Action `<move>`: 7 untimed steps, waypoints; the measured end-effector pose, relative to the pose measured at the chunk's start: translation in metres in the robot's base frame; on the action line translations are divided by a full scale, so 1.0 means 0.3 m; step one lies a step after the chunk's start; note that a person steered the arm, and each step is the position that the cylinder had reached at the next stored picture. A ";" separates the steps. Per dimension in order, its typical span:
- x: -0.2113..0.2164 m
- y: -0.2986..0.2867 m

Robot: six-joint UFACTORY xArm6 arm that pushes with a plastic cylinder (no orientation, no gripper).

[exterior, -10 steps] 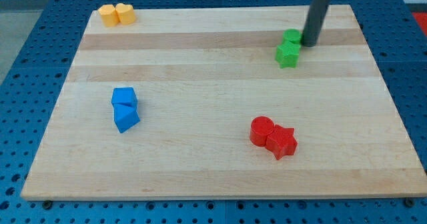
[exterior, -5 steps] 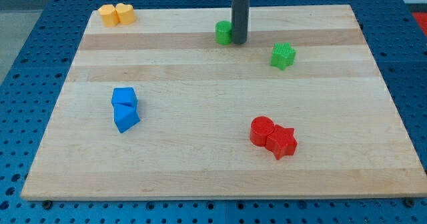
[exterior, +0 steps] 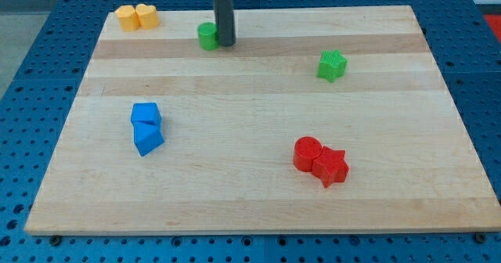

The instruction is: Slide the green circle towards yellow hexagon

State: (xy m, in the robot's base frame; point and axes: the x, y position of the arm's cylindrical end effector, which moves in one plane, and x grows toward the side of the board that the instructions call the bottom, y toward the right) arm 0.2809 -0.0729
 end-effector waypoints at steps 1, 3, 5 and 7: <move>-0.036 -0.063; -0.094 -0.230; -0.030 -0.302; 0.001 -0.436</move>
